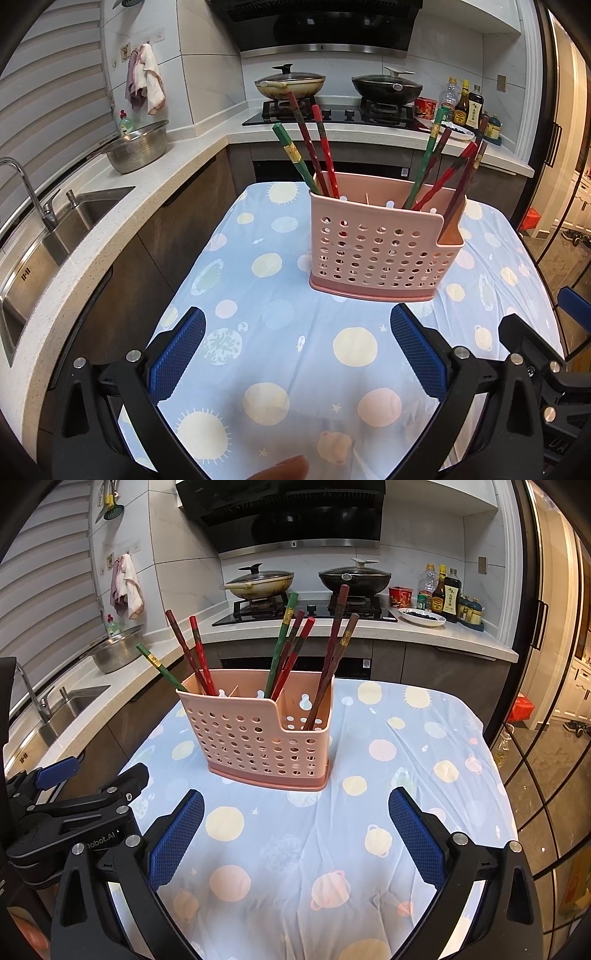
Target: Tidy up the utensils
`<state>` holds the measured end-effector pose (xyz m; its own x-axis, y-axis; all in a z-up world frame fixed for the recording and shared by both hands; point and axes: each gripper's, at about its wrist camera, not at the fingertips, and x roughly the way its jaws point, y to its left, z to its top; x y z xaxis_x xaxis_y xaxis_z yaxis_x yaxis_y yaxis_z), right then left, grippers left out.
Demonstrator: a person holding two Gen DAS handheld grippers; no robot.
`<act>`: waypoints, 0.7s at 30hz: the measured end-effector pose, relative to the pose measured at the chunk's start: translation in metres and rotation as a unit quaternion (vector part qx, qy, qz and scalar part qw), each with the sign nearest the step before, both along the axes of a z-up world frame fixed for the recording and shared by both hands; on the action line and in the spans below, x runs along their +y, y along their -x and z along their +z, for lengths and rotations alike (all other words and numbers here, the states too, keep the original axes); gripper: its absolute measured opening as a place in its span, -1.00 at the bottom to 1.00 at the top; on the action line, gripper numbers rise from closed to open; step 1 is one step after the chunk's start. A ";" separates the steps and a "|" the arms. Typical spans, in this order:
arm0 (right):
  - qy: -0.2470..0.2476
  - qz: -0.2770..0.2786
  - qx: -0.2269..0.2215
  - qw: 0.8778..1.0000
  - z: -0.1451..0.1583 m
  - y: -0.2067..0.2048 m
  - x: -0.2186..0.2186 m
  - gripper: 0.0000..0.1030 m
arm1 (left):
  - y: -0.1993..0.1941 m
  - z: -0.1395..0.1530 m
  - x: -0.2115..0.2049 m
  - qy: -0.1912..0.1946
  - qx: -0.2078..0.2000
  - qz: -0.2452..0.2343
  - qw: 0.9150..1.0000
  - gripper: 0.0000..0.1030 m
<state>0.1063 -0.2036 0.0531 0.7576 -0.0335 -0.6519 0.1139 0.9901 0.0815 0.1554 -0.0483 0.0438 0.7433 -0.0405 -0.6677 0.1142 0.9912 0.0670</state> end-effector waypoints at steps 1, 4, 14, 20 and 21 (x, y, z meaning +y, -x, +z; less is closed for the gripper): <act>0.000 0.000 0.000 1.000 0.000 0.000 0.000 0.87 | 0.000 0.000 0.000 0.000 0.000 0.000 1.000 0.86; 0.000 0.000 -0.001 1.000 0.000 0.000 0.000 0.87 | 0.000 0.001 0.000 0.001 -0.003 0.003 1.000 0.86; 0.001 0.001 0.001 1.000 -0.001 0.000 0.001 0.87 | 0.001 0.002 -0.001 -0.002 -0.005 -0.001 1.000 0.86; 0.000 0.000 0.002 1.000 -0.002 0.001 0.001 0.87 | 0.002 0.002 -0.002 -0.002 -0.005 -0.005 1.000 0.86; 0.000 -0.001 0.002 1.000 -0.002 0.001 0.001 0.87 | 0.002 0.002 -0.002 -0.001 -0.004 -0.005 1.000 0.86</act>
